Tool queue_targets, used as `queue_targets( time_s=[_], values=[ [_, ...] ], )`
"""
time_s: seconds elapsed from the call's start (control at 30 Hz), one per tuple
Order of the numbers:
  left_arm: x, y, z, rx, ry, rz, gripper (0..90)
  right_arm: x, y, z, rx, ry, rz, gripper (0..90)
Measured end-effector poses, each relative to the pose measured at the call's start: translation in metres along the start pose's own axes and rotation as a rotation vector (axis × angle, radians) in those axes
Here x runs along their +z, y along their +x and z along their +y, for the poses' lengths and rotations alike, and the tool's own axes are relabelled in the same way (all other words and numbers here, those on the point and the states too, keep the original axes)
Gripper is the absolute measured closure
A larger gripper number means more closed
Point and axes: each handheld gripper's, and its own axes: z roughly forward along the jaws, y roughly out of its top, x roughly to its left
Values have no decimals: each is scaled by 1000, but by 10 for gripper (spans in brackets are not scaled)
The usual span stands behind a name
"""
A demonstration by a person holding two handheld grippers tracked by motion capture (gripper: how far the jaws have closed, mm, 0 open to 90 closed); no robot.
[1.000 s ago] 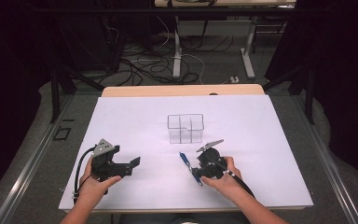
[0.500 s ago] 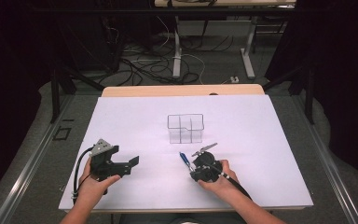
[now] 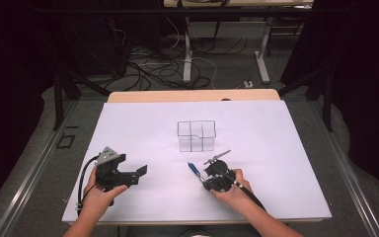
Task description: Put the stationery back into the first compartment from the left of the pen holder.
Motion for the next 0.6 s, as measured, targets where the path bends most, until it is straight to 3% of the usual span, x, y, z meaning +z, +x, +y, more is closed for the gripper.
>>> queue_targets(
  time_s=[0.1, 0.23, 0.37, 0.5, 0.57, 0.6],
  values=[
    [0, 0, 0, -1, -1, 2, 26, -1, -1, 1, 2, 20, 2, 800],
    [1, 0, 0, 7, -3, 5, 28, 1, 0, 0, 21, 1, 14, 800],
    [1, -1, -1, 12, -1, 14, 37, -3, -2, 2, 1, 24, 18, 800],
    [1, -1, -1, 11, -4, 16, 48, -6, -1, 3, 26, 23, 29, 801],
    [1, -1, -1, 18, -3, 20, 52, -8, -4, 4, -10, 18, 45, 801],
    [1, -2, -1, 16, -2, 18, 54, -8, -3, 5, 26, 14, 58, 801]
  ],
)
